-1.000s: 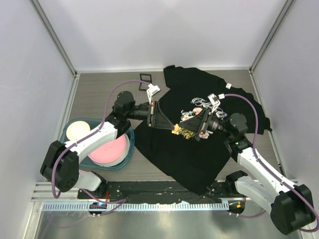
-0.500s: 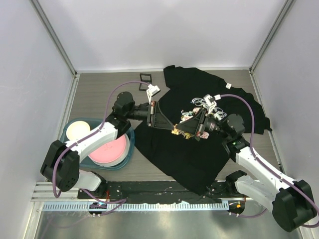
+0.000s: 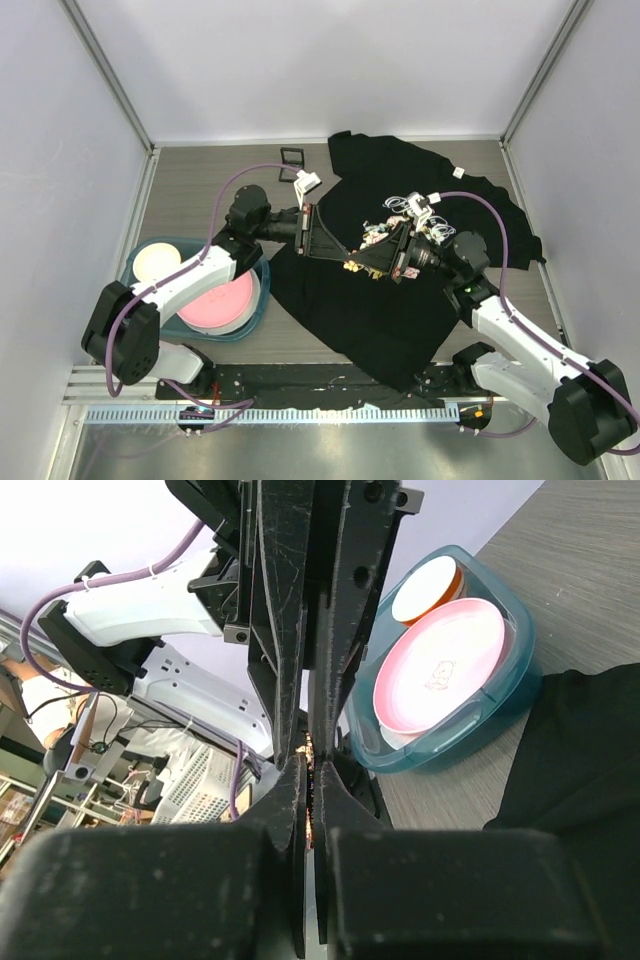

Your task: Remove the brooch from the garment

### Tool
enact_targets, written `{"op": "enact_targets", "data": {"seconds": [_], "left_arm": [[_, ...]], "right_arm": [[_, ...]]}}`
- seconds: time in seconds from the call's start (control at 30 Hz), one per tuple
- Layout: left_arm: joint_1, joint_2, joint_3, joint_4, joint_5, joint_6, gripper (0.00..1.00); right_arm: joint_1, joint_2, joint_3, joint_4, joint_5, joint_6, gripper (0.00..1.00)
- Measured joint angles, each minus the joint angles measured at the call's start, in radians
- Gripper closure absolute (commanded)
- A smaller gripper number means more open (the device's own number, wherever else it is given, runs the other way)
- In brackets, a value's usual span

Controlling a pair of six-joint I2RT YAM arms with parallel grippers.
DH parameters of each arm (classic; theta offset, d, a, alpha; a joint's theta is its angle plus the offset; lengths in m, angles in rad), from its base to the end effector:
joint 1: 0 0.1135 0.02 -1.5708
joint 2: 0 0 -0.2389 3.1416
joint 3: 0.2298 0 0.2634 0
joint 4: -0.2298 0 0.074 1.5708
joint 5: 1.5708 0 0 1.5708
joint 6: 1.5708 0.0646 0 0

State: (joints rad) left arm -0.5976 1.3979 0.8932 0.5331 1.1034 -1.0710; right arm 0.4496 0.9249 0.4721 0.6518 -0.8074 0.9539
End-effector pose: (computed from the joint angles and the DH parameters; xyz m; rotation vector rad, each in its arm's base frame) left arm 0.2449 -0.2364 0.2803 0.6536 1.9222 -2.0165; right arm 0.2043 0.1504 0.2695 -0.3801 1.6317 1.6561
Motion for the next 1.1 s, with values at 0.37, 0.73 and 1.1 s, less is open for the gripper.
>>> {"op": "enact_targets", "data": {"seconds": [0.37, 0.73, 1.1], "left_arm": [[0.000, -0.020, -0.014, 0.008, -0.045, -0.024, 0.54], [0.005, -0.042, -0.063, 0.022, -0.083, -0.037, 0.80], [0.023, -0.032, -0.165, 0.352, -0.084, -0.254, 0.50]], "right_arm": [[0.002, -0.004, -0.009, -0.039, 0.040, -0.013, 0.99], [0.008, -0.005, -0.031, 0.015, 0.035, 0.021, 0.99], [0.007, -0.014, -0.063, 0.084, 0.062, 0.071, 0.99]]}}
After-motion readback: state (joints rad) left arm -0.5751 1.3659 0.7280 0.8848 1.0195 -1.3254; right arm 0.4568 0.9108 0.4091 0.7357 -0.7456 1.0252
